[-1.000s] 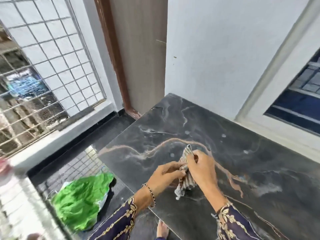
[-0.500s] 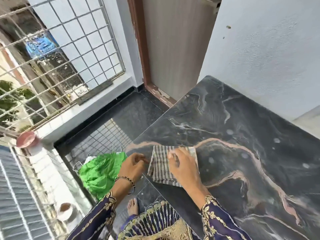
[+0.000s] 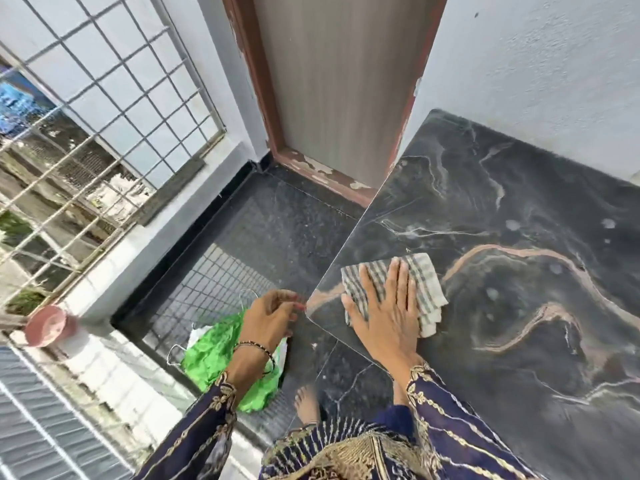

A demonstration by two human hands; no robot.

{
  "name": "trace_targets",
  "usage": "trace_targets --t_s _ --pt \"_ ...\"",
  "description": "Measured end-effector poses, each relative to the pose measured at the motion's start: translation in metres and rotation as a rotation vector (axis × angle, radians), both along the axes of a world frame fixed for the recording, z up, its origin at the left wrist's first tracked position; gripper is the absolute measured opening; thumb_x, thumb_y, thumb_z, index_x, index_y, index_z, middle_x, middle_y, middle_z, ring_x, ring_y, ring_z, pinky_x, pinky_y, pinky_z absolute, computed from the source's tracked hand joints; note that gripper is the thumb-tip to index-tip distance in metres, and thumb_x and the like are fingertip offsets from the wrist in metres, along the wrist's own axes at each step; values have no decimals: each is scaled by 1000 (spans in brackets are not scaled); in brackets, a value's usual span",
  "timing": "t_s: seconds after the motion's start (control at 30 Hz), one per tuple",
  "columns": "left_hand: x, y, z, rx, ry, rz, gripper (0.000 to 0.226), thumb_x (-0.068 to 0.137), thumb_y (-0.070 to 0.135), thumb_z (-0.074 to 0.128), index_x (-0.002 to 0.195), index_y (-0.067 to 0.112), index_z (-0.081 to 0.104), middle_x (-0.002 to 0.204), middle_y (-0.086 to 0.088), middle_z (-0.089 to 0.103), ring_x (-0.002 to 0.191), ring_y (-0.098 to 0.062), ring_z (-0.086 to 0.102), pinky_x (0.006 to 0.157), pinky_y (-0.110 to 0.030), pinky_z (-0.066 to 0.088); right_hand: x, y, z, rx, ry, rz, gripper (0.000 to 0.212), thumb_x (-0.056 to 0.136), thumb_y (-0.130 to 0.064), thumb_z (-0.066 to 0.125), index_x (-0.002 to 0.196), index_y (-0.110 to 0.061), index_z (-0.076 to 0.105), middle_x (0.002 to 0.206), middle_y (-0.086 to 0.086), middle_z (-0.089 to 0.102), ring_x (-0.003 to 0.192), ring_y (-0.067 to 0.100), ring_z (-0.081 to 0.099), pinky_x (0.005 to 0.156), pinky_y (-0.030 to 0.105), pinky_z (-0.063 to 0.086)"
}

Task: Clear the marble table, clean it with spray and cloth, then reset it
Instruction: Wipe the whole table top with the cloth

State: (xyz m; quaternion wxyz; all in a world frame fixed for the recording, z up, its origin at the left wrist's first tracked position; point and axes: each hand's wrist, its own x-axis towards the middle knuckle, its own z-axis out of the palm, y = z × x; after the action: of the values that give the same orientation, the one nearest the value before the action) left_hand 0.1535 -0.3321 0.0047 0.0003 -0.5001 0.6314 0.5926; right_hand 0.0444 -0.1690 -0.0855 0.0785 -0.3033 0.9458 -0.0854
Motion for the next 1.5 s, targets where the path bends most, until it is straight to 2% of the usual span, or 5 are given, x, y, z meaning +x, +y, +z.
trace_targets --t_s 0.37,0.73,0.87,1.07,1.5 --pt "-16 -16 -26 -10 9 -149 17 89 2 52 89 12 66 75 3 74 64 -12 61 49 -20 49 17 15 -22 -4 95 491 62 108 -59 27 164 -39 11 174 1 6 160 26 2 127 49 14" --pt "-24 -13 -36 -20 78 -190 23 89 1 54 81 18 67 72 6 76 68 -6 71 50 -18 52 18 -15 11 -20 -357 80 73 94 -76 -1 157 -45 -21 163 0 -40 145 16 -46 120 43 -30" --pt "-17 -12 -39 -44 74 -172 24 89 4 55 79 21 69 79 0 77 76 -17 72 60 -33 59 -30 36 32 -42 -127 500 57 108 -56 25 161 -38 22 172 -5 -1 159 13 -14 130 42 1" --pt "-18 -8 -43 -54 109 -182 24 92 3 51 83 18 68 75 9 76 61 -6 69 53 -20 57 -87 17 15 103 96 1158 58 105 -62 35 160 -45 25 172 -11 13 160 21 1 129 52 4" --pt "-123 -4 -26 -506 139 -633 19 87 10 53 86 24 65 83 11 72 76 -5 66 72 -20 51 -205 -16 -1 20 157 810 59 106 -60 36 160 -39 29 171 -9 19 160 20 9 129 50 12"
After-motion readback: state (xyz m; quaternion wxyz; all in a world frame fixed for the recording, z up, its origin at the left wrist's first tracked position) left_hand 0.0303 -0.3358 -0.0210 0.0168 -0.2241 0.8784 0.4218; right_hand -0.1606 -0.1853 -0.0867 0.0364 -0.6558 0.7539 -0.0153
